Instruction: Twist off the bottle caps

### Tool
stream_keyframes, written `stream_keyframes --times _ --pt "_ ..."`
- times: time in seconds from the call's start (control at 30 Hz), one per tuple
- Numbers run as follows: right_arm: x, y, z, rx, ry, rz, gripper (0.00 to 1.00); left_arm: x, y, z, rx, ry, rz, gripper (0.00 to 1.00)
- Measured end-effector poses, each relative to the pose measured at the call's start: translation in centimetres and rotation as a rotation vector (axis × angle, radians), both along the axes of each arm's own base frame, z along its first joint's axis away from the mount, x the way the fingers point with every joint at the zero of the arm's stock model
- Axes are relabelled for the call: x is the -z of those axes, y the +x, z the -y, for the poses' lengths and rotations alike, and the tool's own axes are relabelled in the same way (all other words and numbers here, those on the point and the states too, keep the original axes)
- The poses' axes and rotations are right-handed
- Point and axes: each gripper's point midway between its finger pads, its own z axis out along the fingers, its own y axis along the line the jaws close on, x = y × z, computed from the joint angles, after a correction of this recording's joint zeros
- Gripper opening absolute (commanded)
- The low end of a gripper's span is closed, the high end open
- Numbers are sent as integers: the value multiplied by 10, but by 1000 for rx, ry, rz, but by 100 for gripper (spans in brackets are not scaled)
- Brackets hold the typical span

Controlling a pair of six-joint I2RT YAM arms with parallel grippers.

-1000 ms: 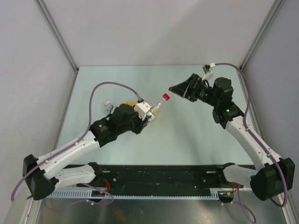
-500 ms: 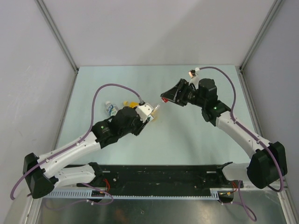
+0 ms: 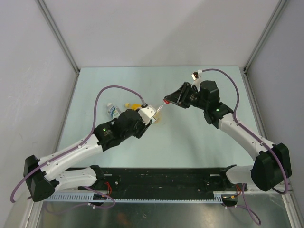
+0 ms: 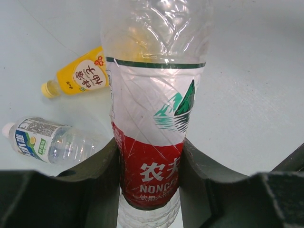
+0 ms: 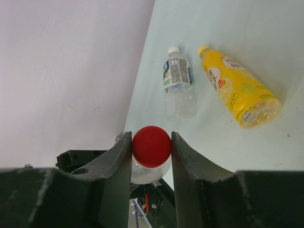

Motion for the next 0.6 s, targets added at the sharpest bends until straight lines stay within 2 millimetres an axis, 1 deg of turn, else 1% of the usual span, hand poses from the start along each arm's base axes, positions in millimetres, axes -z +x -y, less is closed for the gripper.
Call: stream_keyframes --times 0.23,0.3,0.37,0.47,0.6 --pt "1 0 -2 -7 -6 6 0 1 -1 -1 -4 6 -2 19" --pt "0 0 -3 -12 -11 24 0 1 -1 -1 -5 6 -3 16" --pt "-1 -1 -4 -18 -18 44 0 1 -1 -1 -7 1 -8 10" --pt "-6 -4 -3 -30 -31 86 0 1 -2 0 -4 -7 -14 3" --pt "-20 -11 -1 -51 -44 163 0 -5 -5 6 13 -47 -16 0"
